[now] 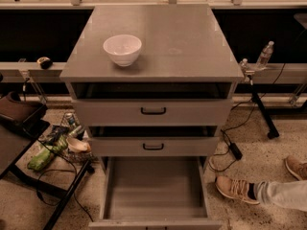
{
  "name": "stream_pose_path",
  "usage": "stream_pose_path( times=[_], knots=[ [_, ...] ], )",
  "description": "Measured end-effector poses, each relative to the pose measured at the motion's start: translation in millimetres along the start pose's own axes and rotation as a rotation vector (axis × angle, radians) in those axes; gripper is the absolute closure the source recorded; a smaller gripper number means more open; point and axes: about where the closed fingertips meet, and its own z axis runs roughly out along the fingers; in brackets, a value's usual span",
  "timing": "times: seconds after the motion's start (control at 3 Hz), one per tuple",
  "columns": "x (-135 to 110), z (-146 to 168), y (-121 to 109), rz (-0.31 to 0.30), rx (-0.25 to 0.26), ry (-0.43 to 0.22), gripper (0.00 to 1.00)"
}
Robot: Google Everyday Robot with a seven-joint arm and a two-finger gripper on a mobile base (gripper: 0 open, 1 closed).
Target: Place brown chip bag into bottom drawer
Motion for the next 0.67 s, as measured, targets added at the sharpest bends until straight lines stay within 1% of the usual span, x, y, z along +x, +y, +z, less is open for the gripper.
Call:
stream_pose_path(
  times=[0.33, 0.67],
  knots=[
    [-45, -44, 76, -0.002, -0.089, -0.057, 1.00],
    [-6, -68, 142, 0.067, -0.195, -0.005, 1.00]
  ],
)
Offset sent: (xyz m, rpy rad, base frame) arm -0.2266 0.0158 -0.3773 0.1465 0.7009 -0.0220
